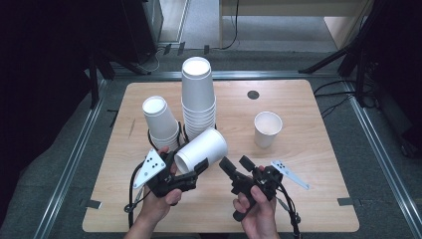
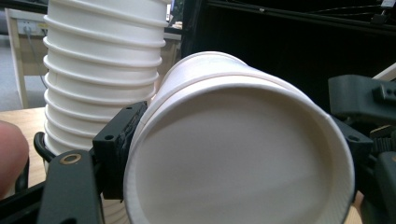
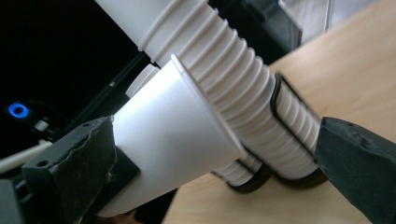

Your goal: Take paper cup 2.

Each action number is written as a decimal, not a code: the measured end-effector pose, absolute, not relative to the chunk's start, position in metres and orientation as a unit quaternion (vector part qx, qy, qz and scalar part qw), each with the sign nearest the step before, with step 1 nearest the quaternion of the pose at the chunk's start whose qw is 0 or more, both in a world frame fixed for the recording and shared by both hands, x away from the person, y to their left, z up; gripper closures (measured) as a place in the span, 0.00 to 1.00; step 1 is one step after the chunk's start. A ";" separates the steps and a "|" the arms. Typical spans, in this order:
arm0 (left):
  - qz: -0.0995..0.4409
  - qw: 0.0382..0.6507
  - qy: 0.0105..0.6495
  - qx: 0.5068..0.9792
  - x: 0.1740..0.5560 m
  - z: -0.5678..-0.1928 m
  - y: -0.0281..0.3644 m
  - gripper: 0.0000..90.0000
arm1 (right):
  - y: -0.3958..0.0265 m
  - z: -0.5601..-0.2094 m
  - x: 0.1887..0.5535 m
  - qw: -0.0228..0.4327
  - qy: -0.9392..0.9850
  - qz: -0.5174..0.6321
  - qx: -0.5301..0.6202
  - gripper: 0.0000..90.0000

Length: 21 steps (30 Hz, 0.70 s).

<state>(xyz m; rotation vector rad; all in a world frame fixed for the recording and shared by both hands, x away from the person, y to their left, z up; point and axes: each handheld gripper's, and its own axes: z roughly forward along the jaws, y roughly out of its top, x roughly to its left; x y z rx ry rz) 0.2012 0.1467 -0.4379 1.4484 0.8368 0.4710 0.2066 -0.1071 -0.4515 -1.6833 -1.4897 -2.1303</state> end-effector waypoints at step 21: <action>0.223 0.637 0.361 0.643 0.200 -0.450 0.129 0.25 | -0.094 -0.475 0.213 0.200 -0.291 -0.666 -0.657 0.00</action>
